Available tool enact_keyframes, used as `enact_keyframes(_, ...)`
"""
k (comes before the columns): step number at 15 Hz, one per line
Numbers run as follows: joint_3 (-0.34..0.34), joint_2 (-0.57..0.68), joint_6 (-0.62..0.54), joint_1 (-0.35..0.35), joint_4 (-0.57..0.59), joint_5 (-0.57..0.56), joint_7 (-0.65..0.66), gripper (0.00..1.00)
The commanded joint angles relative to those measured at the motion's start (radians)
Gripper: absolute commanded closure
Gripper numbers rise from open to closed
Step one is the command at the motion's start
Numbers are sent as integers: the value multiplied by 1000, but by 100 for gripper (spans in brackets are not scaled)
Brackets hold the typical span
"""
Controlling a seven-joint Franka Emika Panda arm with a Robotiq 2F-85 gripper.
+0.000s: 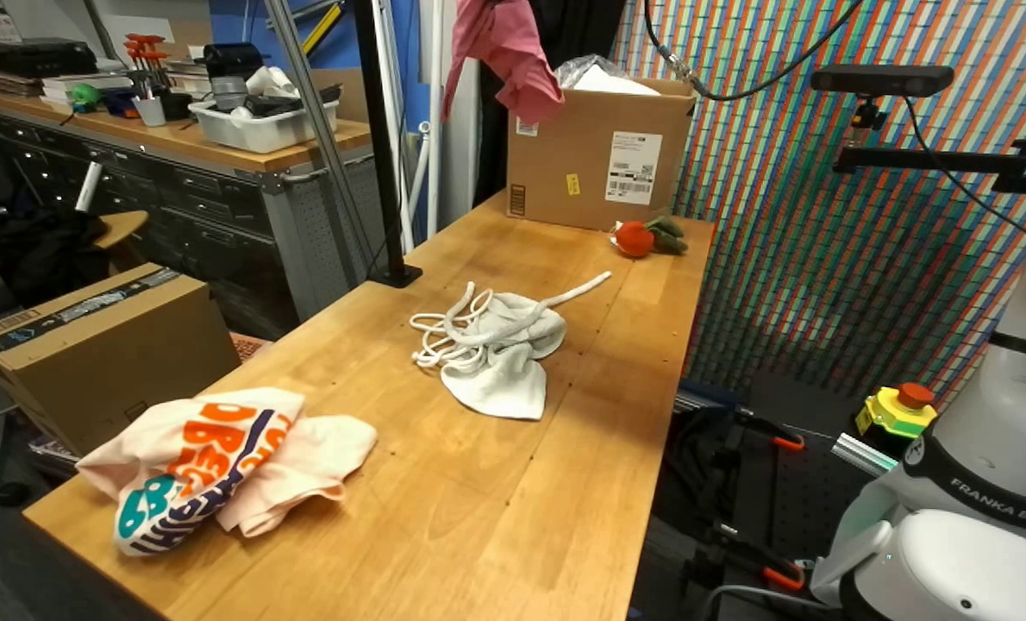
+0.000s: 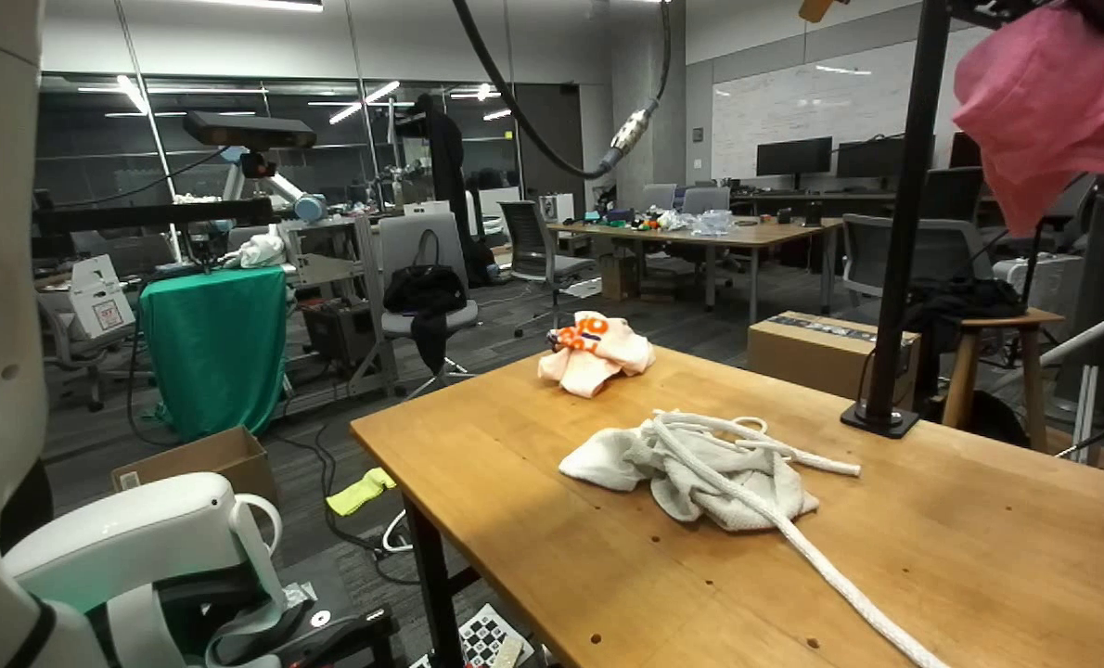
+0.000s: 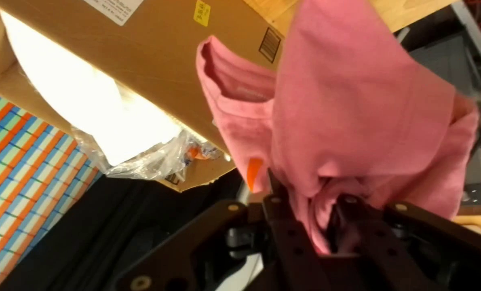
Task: Pick up the objects and put them around the table.
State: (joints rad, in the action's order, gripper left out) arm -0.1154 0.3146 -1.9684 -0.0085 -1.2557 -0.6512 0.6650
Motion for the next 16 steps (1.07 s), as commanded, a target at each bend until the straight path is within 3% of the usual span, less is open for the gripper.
enact_keyframes(1, -48, 86, 49, 22, 129, -117, 134, 46)
enact_keyframes(7, -43, 75, 89, 24, 114, -172, 165, 0)
enact_keyframes(16, 86, -193, -82, 45, -301, -90, -52, 0)
